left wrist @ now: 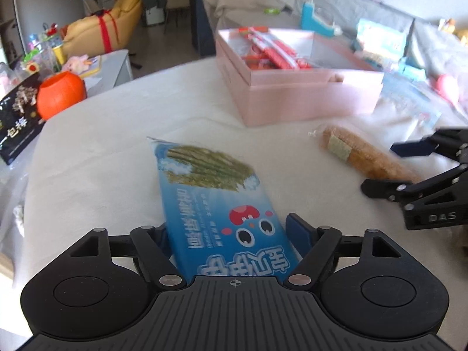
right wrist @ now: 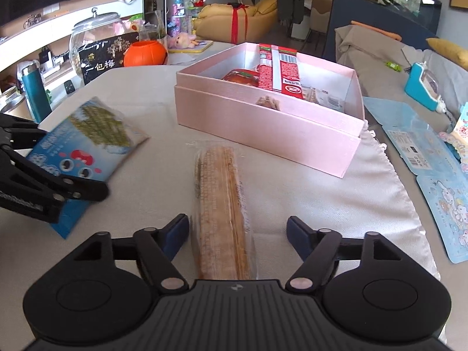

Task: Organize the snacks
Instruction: 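Close the right gripper on the clear-wrapped bread stick while the left gripper grasps the seaweed pack, then lift the seaweed pack with the left gripper while the right gripper lifts the bread stick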

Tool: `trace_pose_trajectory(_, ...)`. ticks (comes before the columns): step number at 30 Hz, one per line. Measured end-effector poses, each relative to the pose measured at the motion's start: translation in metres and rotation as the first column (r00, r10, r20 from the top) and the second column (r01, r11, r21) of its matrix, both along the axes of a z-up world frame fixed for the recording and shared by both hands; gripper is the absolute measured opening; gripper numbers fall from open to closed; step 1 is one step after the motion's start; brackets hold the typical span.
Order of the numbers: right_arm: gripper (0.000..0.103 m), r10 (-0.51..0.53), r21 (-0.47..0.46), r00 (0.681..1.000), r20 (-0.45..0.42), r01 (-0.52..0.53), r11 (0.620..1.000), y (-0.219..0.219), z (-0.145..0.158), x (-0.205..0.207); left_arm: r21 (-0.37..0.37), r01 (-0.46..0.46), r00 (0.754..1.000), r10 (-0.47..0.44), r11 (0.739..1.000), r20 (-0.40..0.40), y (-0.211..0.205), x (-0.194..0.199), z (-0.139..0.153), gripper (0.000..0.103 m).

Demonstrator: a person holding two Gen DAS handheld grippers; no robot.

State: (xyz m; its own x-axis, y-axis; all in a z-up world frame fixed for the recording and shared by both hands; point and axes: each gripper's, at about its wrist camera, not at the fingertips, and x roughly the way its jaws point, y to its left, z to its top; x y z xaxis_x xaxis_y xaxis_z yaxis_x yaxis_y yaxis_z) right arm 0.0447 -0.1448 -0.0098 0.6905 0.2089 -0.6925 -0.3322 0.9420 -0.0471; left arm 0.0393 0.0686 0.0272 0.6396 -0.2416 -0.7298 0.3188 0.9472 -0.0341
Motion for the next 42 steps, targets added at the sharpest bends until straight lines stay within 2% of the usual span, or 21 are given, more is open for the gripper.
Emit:
trace_pose_trajectory(3, 0.081, -0.015, 0.035, 1.0, -0.002, 0.015, 0.999, -0.006, -0.003, 0.001, -0.17, -0.016, 1.0, 0.016, 0.985, 0.0, 0.026, -0.002, 0.009, 0.079)
trace_pose_trajectory(4, 0.082, -0.018, 0.043, 1.0, 0.001, 0.018, 0.999, -0.007, -0.004, 0.001, -0.189, -0.028, 1.0, 0.029, 0.982, 0.001, 0.033, -0.002, 0.011, 0.079)
trace_pose_trajectory(5, 0.083, -0.019, 0.047, 1.0, 0.007, 0.019, 0.999, -0.007, -0.004, 0.0, -0.169, -0.043, 0.999, 0.045, 0.985, 0.008, 0.036, -0.002, 0.014, 0.079)
trace_pose_trajectory(8, 0.083, -0.021, 0.054, 0.999, 0.024, 0.019, 0.998, -0.008, -0.006, -0.002, -0.017, -0.097, 0.994, 0.097, 0.995, 0.046, 0.035, -0.005, 0.02, 0.078)
trace_pose_trajectory(9, 0.083, -0.021, 0.055, 0.999, 0.026, 0.02, 0.998, -0.008, -0.007, -0.003, -0.006, -0.109, 0.993, 0.109, 0.994, 0.046, 0.036, -0.006, 0.021, 0.078)
trace_pose_trajectory(12, 0.083, -0.024, 0.061, 0.999, 0.028, 0.022, 0.998, -0.008, -0.007, -0.002, -0.037, -0.101, 0.995, 0.102, 0.994, 0.016, 0.033, -0.008, 0.022, 0.078)
trace_pose_trajectory(16, 0.083, -0.025, 0.062, 0.999, 0.03, 0.023, 0.998, -0.008, -0.008, -0.003, 0.049, -0.065, 0.997, 0.067, 0.997, -0.036, 0.008, -0.007, 0.005, 0.08)
trace_pose_trajectory(19, 0.084, -0.027, 0.063, 0.999, 0.032, 0.025, 0.998, -0.008, -0.008, -0.004, 0.016, -0.04, 0.997, 0.041, 0.999, -0.059, -0.003, -0.006, -0.002, 0.083)
trace_pose_trajectory(21, 0.084, -0.028, 0.064, 0.999, 0.032, 0.026, 0.998, -0.008, -0.008, -0.004, 0.068, -0.029, 0.998, 0.032, 0.997, -0.045, -0.014, -0.005, -0.006, 0.088)
trace_pose_trajectory(24, 0.084, -0.028, 0.064, 0.999, 0.032, 0.026, 0.998, -0.008, -0.008, -0.004, 0.063, -0.03, 0.998, 0.033, 0.998, -0.05, -0.015, -0.002, -0.006, 0.088)
trace_pose_trajectory(27, 0.084, -0.027, 0.063, 0.999, 0.032, 0.025, 0.998, -0.008, -0.008, -0.004, 0.057, -0.013, 0.999, 0.015, 0.998, -0.04, -0.009, -0.004, -0.003, 0.078)
trace_pose_trajectory(29, 0.084, -0.026, 0.061, 0.999, 0.031, 0.024, 0.998, -0.008, -0.008, -0.003, 0.014, 0.012, 0.999, -0.011, 1.0, -0.033, -0.003, -0.007, 0.001, 0.058)
trace_pose_trajectory(30, 0.084, -0.026, 0.057, 0.999, 0.029, 0.024, 0.998, -0.007, -0.007, -0.002, -0.031, 0.025, 0.999, -0.026, 0.999, -0.041, 0.001, -0.007, 0.003, 0.019)
trace_pose_trajectory(32, 0.083, -0.023, 0.039, 0.999, 0.027, 0.021, 0.999, -0.003, -0.006, 0.0, -0.121, 0.02, 0.998, -0.027, 0.992, -0.051, 0.008, -0.006, 0.004, 0.019)
trace_pose_trajectory(34, 0.081, -0.015, 0.012, 0.999, 0.029, 0.014, 1.0, 0.003, -0.003, 0.002, -0.166, 0.014, 0.998, -0.023, 0.986, -0.053, 0.009, -0.003, 0.003, 0.019)
trace_pose_trajectory(38, 0.077, 0.037, -0.009, 0.999, 0.02, -0.037, 0.999, 0.018, 0.003, 0.006, -0.209, -0.006, 1.0, 0.001, 0.978, -0.024, 0.008, 0.007, 0.002, 0.021)
trace_pose_trajectory(41, 0.074, 0.058, -0.022, 0.998, 0.018, -0.058, 0.998, 0.026, 0.004, 0.006, -0.206, 0.007, 1.0, -0.011, 0.978, -0.019, 0.003, 0.014, 0.003, 0.021)
trace_pose_trajectory(42, 0.07, 0.06, -0.023, 0.998, 0.016, -0.059, 0.998, 0.027, 0.003, 0.006, -0.204, 0.011, 1.0, -0.016, 0.979, -0.019, 0.001, 0.014, 0.003, 0.021)
